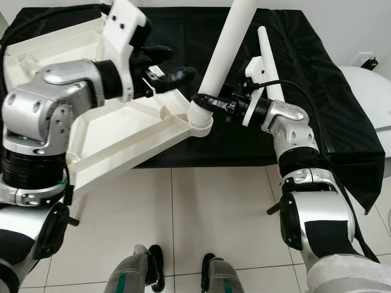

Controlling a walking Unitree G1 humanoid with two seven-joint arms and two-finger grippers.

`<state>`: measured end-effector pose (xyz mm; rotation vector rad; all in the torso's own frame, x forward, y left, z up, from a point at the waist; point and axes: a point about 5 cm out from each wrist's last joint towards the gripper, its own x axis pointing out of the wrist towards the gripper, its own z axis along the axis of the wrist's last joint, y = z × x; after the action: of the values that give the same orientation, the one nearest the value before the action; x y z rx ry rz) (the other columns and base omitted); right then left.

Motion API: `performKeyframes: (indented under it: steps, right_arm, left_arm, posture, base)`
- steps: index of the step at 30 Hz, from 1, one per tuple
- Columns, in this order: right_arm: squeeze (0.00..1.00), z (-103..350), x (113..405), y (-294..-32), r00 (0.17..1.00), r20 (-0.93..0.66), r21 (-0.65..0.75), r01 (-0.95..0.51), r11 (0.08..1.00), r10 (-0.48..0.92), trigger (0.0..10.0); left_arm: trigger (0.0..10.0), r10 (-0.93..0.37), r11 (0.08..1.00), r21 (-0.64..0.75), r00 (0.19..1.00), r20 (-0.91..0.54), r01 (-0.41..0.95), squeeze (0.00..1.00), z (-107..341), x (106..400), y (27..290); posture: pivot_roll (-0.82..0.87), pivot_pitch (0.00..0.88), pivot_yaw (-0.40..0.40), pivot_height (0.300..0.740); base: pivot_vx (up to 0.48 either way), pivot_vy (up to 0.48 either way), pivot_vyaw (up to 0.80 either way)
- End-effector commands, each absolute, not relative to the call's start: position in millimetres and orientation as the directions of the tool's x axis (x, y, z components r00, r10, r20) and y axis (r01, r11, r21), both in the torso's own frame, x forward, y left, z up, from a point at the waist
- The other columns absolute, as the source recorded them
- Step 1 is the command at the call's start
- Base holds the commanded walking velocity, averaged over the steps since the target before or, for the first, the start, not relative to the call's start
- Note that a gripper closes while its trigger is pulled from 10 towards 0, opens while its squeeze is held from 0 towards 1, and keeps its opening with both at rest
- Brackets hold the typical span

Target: Building children table

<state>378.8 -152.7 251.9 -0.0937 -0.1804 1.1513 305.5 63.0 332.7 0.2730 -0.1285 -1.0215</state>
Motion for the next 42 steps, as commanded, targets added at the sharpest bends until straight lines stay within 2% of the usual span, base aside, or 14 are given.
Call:
performKeyframes:
  steps: [1, 14, 38, 39, 40, 41, 42]
  right_arm:
    - [0.00, 258.7, 377.8, -151.2, 0.367, 0.083, -0.185, -0.908, 0.376, 0.927, 10.0]
    - [0.00, 255.9, 369.6, -146.5, 0.277, 0.065, -0.163, -0.945, 0.285, 0.959, 10.0]
    - [0.00, 254.8, 361.4, -144.8, 0.229, 0.056, -0.180, -0.955, 0.235, 0.972, 10.0]
    - [0.00, 255.0, 360.9, -144.6, 0.227, 0.054, -0.181, -0.955, 0.233, 0.972, 10.0]
    - [0.00, 255.0, 360.9, -144.6, 0.227, 0.054, -0.181, -0.955, 0.233, 0.972, 10.0]
    - [0.00, 255.0, 360.9, -144.6, 0.227, 0.053, -0.182, -0.956, 0.232, 0.973, 10.0]
    - [0.00, 255.1, 360.9, -144.5, 0.227, 0.053, -0.183, -0.955, 0.232, 0.973, 10.0]
  left_arm:
    - [10.0, -0.875, 0.455, 0.307, 0.483, -0.018, 0.836, 0.00, 336.4, 300.7, 56.2]
    - [10.0, -0.878, 0.460, 0.261, 0.478, -0.005, 0.849, 0.00, 335.8, 309.1, 39.3]
    - [10.0, -0.883, 0.451, 0.214, 0.468, -0.035, 0.866, 0.00, 342.0, 318.2, 23.6]
    - [6.1, -0.885, 0.447, 0.212, 0.464, -0.034, 0.869, 0.00, 343.0, 317.6, 23.1]
    - [6.1, -0.885, 0.447, 0.212, 0.464, -0.034, 0.869, 0.00, 343.0, 317.6, 23.1]
    - [2.3, -0.887, 0.445, 0.211, 0.461, -0.031, 0.870, 0.00, 343.8, 317.0, 23.0]
    - [0.0, -0.889, 0.443, 0.207, 0.458, -0.027, 0.872, 0.00, 344.6, 316.5, 23.0]
  posture:
    - [-0.01, 0.132, -0.041, 0.740]
    - [-0.02, 0.149, -0.033, 0.740]
    - [-0.02, 0.164, -0.021, 0.740]
    - [-0.02, 0.167, -0.021, 0.740]
    - [-0.02, 0.167, -0.021, 0.740]
    - [-0.02, 0.167, -0.021, 0.740]
    - [-0.02, 0.167, -0.021, 0.740]
  base:
    - [0.000, 0.000, 0.00]
    - [0.000, 0.000, 0.00]
    - [0.000, 0.000, 0.00]
    - [0.000, 0.000, 0.00]
    - [0.000, 0.000, 0.00]
    - [0.000, 0.000, 0.00]
    - [0.000, 0.000, 0.00]
